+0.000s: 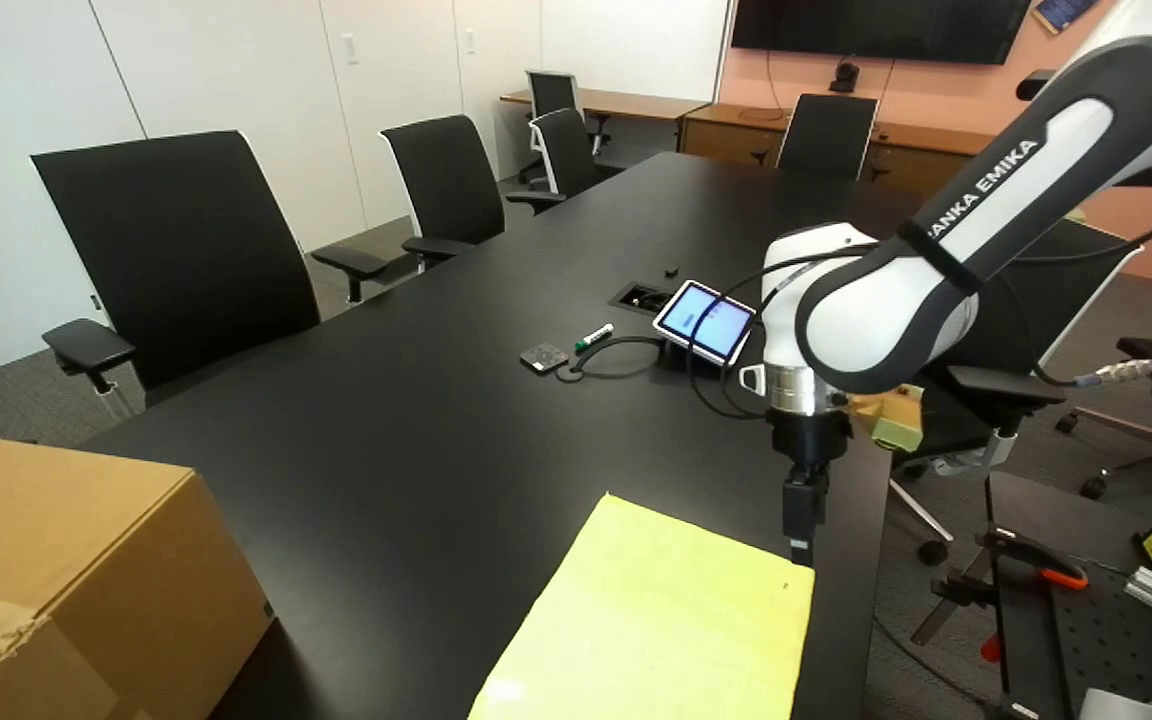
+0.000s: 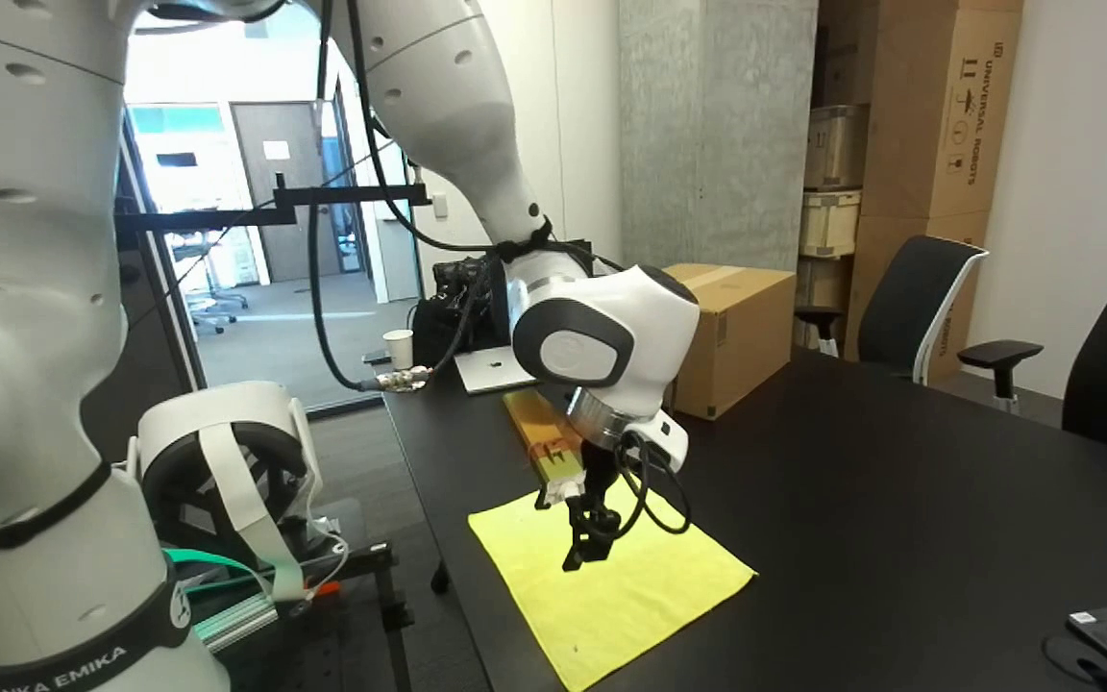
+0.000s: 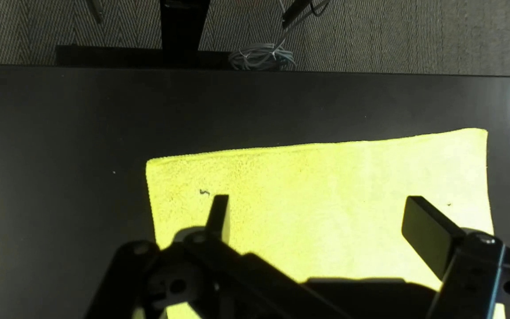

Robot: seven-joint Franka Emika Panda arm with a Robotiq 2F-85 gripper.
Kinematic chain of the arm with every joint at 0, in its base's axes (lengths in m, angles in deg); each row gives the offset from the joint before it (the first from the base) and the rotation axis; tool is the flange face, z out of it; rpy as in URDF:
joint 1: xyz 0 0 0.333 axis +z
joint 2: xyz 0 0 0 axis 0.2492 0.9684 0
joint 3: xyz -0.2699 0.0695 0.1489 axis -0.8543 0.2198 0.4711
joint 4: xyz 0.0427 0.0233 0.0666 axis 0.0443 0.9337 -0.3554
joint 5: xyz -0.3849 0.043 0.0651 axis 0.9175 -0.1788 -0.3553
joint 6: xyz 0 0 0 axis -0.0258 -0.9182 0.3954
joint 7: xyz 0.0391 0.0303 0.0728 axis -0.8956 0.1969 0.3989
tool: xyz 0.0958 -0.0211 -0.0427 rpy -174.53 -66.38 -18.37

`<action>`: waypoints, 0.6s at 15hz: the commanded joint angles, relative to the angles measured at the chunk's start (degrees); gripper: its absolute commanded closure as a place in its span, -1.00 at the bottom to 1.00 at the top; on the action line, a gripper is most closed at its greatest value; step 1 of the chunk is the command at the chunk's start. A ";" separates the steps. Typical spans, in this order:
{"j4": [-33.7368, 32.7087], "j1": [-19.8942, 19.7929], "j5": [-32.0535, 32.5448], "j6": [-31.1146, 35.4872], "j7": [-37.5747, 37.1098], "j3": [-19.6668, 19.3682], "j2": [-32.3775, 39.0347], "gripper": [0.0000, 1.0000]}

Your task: Fold the towel on the table

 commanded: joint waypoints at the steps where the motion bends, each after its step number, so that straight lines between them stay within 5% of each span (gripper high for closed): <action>1: -2.70 -2.69 -0.64 3.83 0.42 2.08 6.97 -1.00; 9: -3.56 -6.12 0.48 9.59 1.00 4.72 14.23 -1.00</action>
